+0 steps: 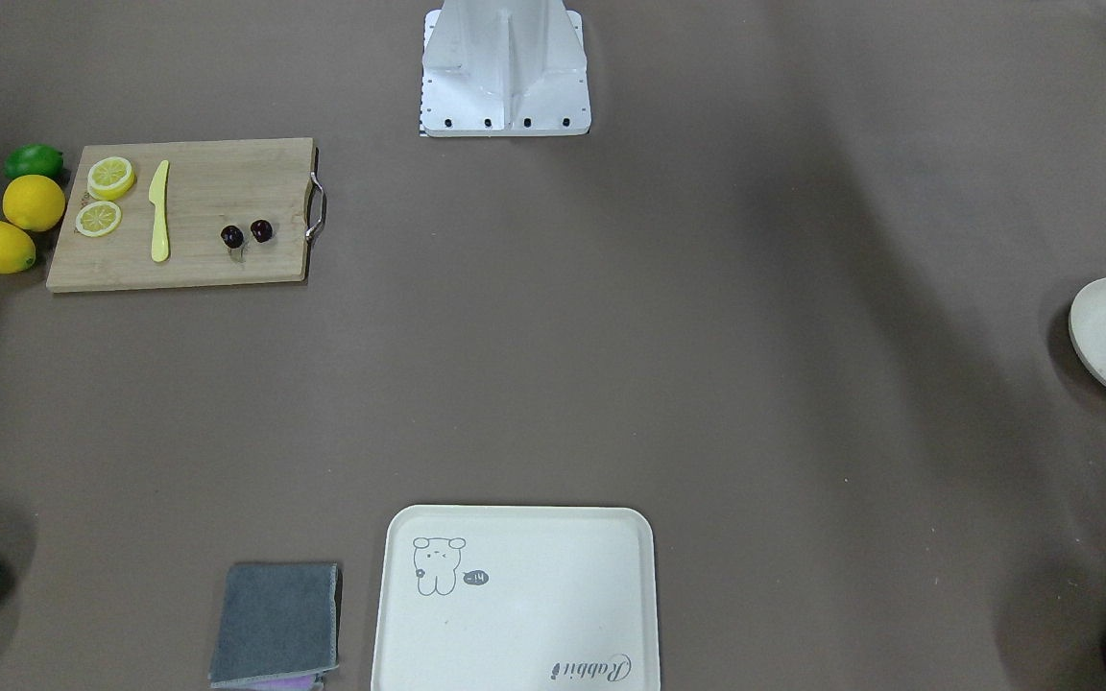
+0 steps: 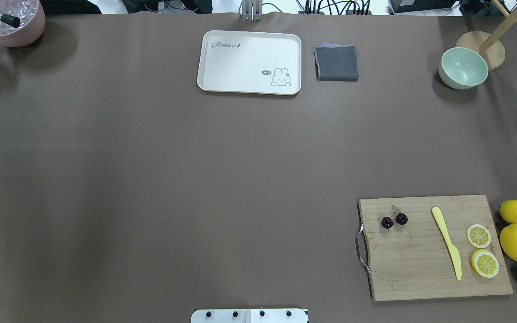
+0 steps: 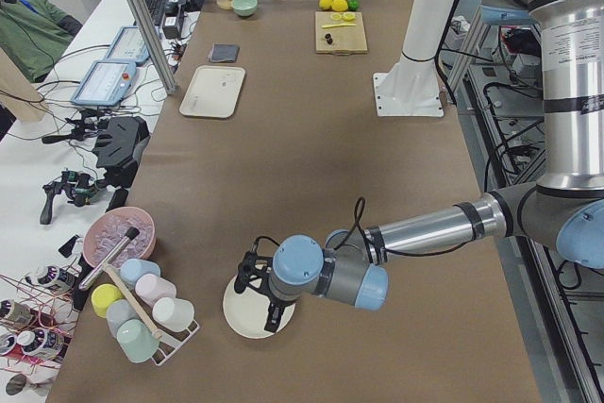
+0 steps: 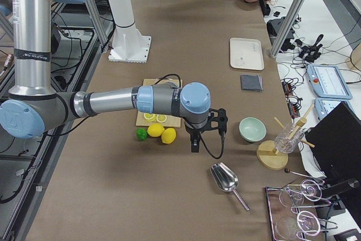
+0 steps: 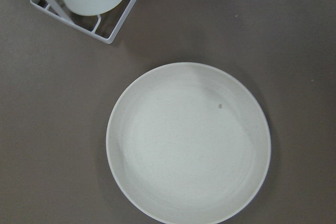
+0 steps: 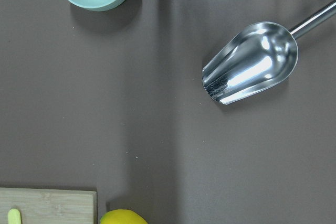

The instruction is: Place red cherry on plate

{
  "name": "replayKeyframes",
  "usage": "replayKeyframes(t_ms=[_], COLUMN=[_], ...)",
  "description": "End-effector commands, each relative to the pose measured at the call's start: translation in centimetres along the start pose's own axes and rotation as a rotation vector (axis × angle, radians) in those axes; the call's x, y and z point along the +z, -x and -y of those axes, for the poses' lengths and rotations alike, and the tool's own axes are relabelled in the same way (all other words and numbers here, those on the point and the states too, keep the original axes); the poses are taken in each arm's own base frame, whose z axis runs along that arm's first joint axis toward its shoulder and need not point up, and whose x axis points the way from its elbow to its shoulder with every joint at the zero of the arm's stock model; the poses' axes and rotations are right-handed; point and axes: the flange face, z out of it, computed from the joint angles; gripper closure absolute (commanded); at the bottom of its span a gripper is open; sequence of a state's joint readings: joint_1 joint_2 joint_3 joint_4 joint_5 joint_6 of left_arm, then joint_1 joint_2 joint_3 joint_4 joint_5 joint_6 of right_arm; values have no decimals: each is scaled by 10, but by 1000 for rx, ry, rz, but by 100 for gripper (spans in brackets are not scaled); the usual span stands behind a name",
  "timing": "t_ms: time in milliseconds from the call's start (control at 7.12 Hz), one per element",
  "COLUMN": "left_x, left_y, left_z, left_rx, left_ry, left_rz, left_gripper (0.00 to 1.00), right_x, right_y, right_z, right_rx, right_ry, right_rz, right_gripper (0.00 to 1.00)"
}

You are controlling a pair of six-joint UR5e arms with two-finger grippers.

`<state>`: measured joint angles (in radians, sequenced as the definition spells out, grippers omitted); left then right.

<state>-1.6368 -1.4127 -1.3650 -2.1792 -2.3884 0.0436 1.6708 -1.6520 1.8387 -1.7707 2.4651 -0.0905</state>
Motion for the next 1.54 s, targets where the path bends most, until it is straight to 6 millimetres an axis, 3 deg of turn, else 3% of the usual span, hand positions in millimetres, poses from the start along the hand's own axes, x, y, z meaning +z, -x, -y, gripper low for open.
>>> replayKeyframes(t_ms=[0,561,982,1404], left_x=[8,32,32,64], left_y=[32,56,50,15], left_z=[-25,-43,-22,15], left_rx=[-111,-310,-433,-343], left_ry=[-8,-52,-66,2], left_rz=[7,4,-15,-32], left_gripper=[2,2,2,2], right_x=[-4,-4,-7,-10], right_y=[4,5,8,11], right_z=[2,3,3,5], right_rx=[-10,-24,-30,-35], right_ry=[-8,-18,-23,-31], right_rz=[-2,-3,-5,-9], right_gripper=[0,0,0,0])
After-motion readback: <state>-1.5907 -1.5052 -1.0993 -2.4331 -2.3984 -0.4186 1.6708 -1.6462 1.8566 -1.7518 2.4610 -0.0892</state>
